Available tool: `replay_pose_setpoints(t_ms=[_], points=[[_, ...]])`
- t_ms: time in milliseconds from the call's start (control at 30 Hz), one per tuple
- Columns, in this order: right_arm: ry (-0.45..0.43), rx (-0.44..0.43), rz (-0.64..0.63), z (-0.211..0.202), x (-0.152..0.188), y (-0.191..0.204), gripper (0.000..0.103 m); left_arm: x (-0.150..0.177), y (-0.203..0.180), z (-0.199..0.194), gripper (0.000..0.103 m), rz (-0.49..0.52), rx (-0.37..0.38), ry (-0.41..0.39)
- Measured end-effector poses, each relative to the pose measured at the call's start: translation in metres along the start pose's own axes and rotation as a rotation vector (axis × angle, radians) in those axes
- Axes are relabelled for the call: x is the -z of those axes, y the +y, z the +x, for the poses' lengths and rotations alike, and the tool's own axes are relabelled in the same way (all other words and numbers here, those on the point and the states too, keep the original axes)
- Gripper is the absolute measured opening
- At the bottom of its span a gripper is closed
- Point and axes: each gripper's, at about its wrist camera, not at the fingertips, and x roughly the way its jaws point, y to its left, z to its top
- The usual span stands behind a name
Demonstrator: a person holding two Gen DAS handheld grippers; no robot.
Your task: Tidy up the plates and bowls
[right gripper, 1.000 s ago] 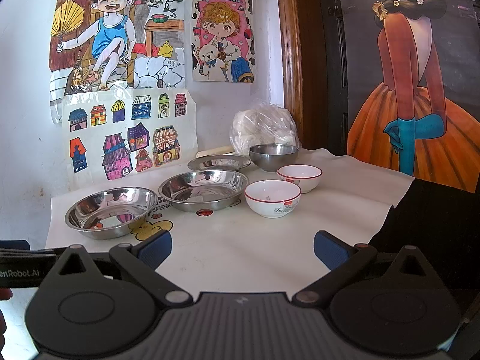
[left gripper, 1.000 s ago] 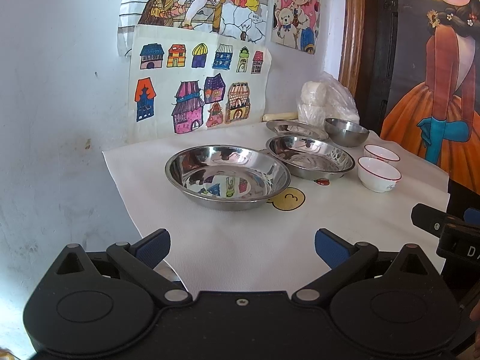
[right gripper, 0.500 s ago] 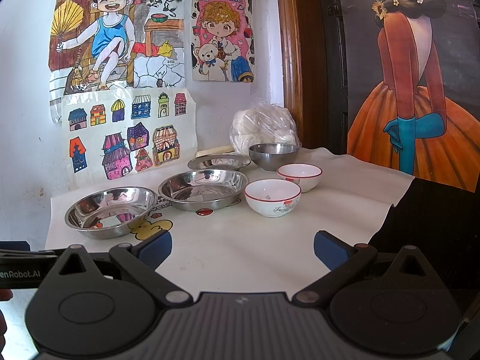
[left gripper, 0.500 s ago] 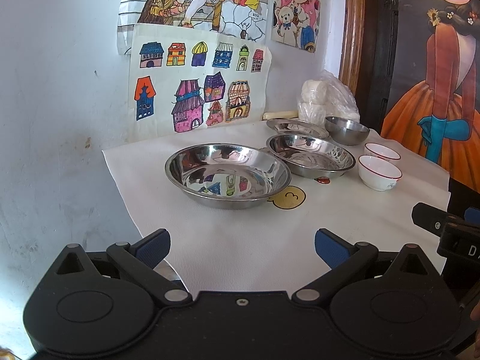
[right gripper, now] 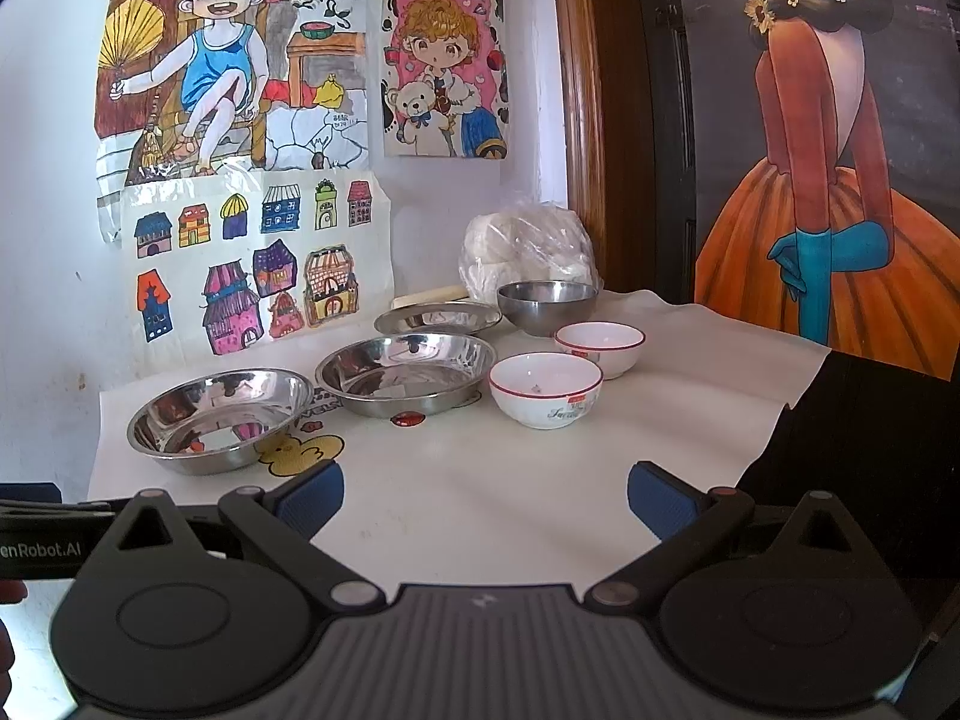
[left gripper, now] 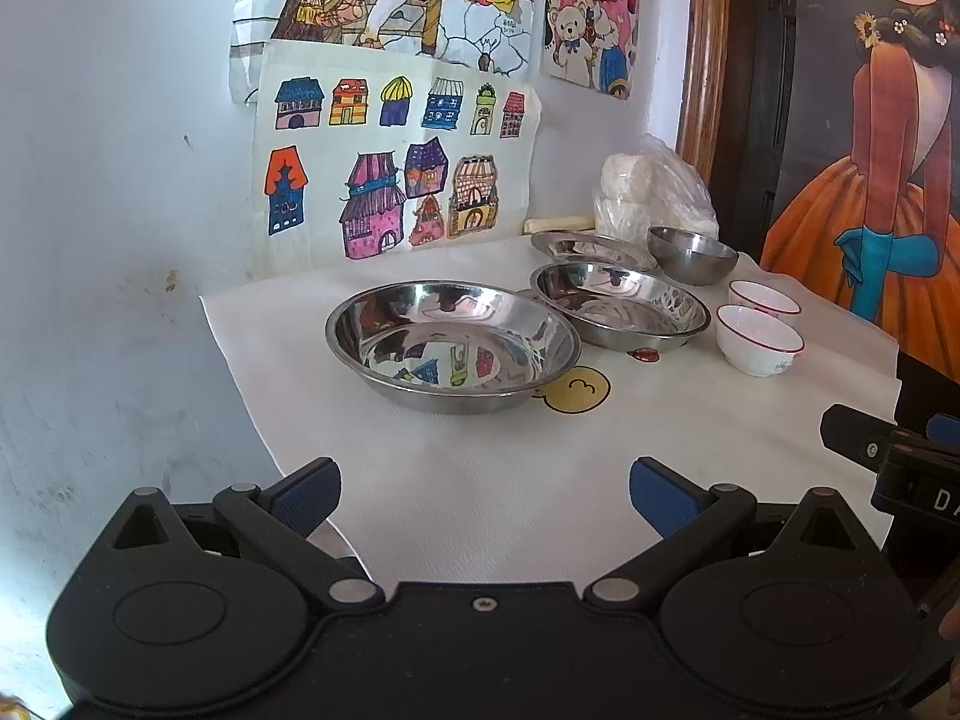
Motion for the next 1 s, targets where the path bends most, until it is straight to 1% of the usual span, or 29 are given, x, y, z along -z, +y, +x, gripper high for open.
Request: replay_pose_setpoints(t_ms=[133,300,567,833,933,1000], points=[[0.007,0.001,0.0,0.004,0.0,0.001,0.103,-0.001,0.001,0.002,0.102,0.001,0.007,0.008],[0.015,-0.002,0.002,0.006,-0.001,0.001,0.103,-0.002,0.002,0.007,0.102,-0.007,0.036,0.032],[0.039,-0.021,0.009,0.016,0.0,-0.001,0.103,-0.009,0.011,0.018,0.102,-0.02,0.015,0.052],[0.091,-0.053,-0.016,0.039,-0.007,0.003,0.103,-0.031,0.023,0.037,0.102,-0.012,0.007,0.05],[0.1,-0.062,-0.013,0.049,-0.012,0.002,0.103,-0.04,0.027,0.048,0.102,-0.006,-0.004,0.062],[0.107,-0.083,-0.014,0.055,-0.016,0.003,0.103,-0.045,0.034,0.056,0.102,-0.019,-0.008,0.075]])
